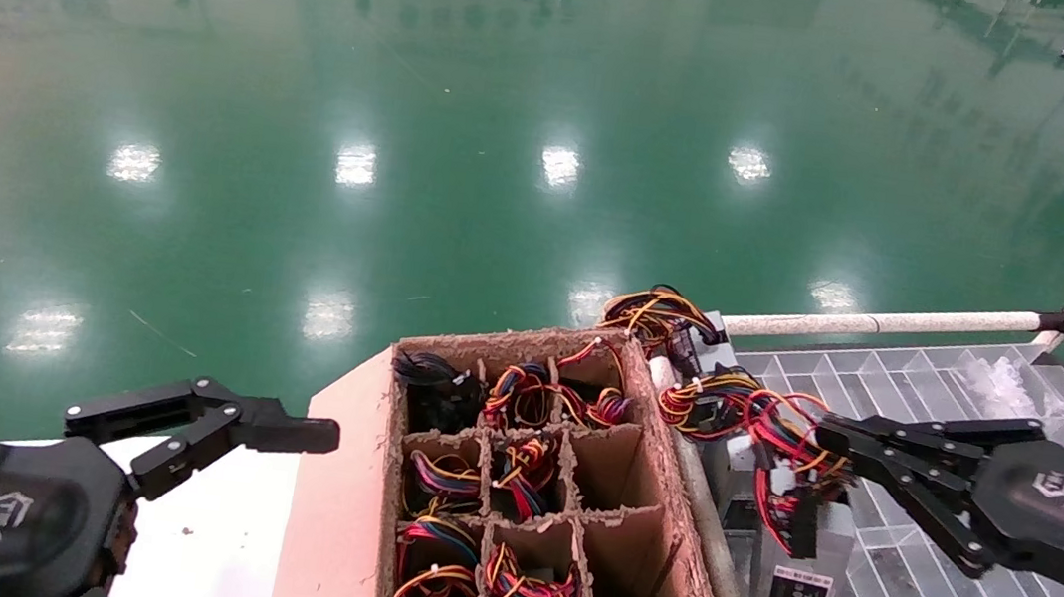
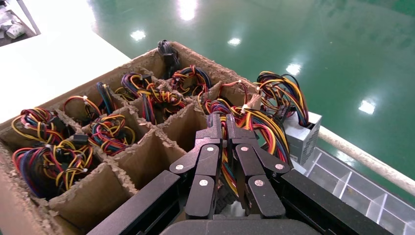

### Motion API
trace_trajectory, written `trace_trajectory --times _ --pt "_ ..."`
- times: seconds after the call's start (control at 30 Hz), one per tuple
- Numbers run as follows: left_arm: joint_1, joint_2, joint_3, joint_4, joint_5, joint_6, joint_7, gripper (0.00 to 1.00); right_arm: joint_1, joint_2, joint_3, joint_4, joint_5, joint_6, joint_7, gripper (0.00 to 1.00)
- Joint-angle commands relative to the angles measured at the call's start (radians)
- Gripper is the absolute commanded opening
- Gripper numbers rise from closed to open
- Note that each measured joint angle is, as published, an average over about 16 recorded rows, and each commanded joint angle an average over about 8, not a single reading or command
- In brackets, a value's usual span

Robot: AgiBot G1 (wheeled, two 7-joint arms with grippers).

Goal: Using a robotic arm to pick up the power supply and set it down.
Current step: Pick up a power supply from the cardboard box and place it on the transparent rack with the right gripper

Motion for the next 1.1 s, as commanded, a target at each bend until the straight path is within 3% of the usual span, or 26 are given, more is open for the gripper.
trace_trajectory --times 0.03,0.5,1.1 --pt "0.0 0.0 0.0 0.0 0.0 0.0 0.0 1.0 0.028 -0.02 -0.017 -0.022 -0.017 -0.011 -0.003 0.0" --pt "0.0 0.0 0.001 0.0 0.0 0.0 0.0 1.0 0.147 -0.091 -0.065 -0.16 -0.053 -0.099 -0.049 0.0" --pt "0.0 0.0 0.001 0.0 -0.001 0.0 0.001 1.0 0.102 -0.112 -0.059 -0.331 -0.036 -0.115 -0.145 0.0"
